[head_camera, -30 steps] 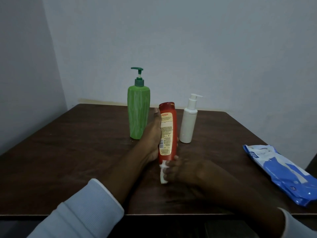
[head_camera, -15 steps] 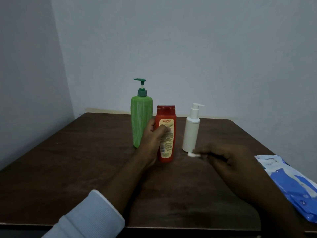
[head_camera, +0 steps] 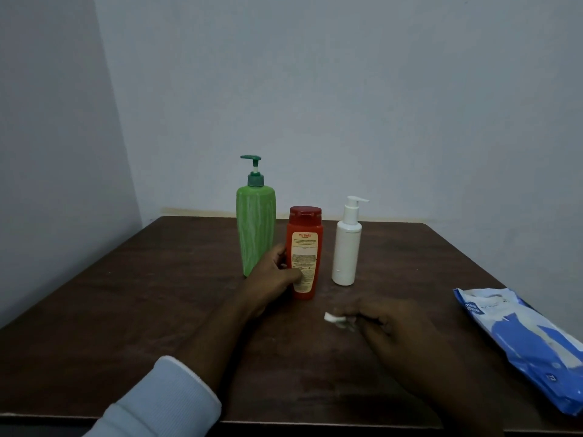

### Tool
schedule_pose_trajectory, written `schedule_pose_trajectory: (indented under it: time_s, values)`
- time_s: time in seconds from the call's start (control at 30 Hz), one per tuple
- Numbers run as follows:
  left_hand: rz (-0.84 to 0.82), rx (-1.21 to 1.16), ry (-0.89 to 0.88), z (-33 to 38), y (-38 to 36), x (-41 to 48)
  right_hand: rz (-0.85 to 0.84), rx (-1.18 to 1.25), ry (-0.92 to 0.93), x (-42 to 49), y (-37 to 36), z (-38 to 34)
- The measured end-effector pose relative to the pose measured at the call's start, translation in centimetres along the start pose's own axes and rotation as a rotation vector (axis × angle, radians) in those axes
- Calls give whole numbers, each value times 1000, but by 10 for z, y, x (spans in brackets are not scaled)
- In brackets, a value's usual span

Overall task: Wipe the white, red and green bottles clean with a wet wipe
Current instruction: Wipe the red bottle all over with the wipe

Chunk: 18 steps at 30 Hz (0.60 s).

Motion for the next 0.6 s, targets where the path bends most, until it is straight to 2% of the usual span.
schedule_pose_trajectory:
  time_s: [0.2,0.43,0.6]
  values:
    - [17,144,-1,-9,-1,5,46,7,19,-3,2,0]
    - [66,183,-16,-14,-4,15,70,14,17,-3,6,0]
    - [88,188,-15,-14,-7,24,-7,24,-61,1,3,6]
Point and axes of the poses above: each hand's wrist, its own x-axis towards the middle knuckle, its own y-axis out of the back of the hand, z = x × y, the point moved 1 cm from there along x, towards the middle knuckle, and after that the axes turned 11 degrees about x, right-handed, at the moved point
